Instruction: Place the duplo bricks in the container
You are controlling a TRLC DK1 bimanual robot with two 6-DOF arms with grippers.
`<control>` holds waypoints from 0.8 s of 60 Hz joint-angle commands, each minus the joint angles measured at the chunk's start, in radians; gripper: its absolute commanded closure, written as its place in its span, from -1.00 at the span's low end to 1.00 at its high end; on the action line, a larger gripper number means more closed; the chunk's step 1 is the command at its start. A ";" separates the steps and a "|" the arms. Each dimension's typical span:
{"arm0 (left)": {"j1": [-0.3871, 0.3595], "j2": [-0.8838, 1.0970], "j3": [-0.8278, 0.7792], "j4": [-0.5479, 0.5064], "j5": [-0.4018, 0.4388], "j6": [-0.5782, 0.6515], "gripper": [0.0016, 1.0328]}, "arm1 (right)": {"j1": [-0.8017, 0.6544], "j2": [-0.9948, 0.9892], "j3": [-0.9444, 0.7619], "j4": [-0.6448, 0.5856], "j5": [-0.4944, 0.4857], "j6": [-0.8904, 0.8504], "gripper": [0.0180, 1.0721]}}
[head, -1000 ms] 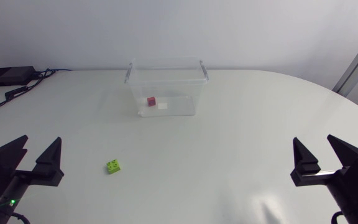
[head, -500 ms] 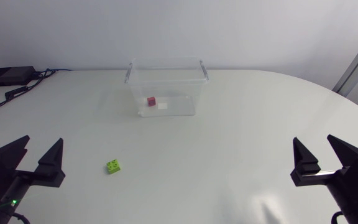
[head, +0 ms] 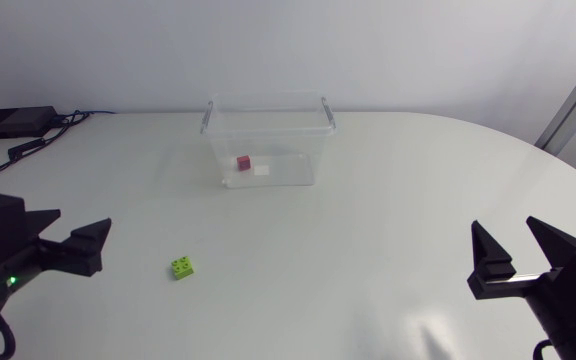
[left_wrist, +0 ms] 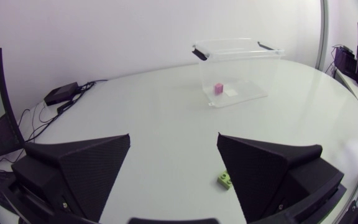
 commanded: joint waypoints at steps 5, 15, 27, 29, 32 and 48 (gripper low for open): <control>0.024 0.222 0.152 -0.116 0.019 0.044 -0.90 | -0.007 -0.007 -0.020 0.007 0.001 0.022 -0.92; 0.027 0.469 0.315 -0.305 0.070 0.074 -0.92 | -0.007 -0.007 -0.020 0.009 -0.001 0.022 -0.92; 0.037 0.560 0.338 -0.317 0.065 0.150 -0.92 | -0.007 -0.007 -0.020 0.007 0.001 0.022 -0.92; 0.035 0.560 0.337 -0.314 0.065 0.186 -0.92 | -0.007 -0.007 -0.020 0.009 0.001 0.022 -0.92; 0.032 0.555 0.338 -0.300 0.041 0.213 -0.92 | -0.007 -0.007 -0.020 0.007 0.001 0.022 -0.92; -0.046 0.762 0.378 -0.417 0.025 0.443 -0.92 | -0.007 -0.007 -0.020 0.007 0.001 0.022 -0.92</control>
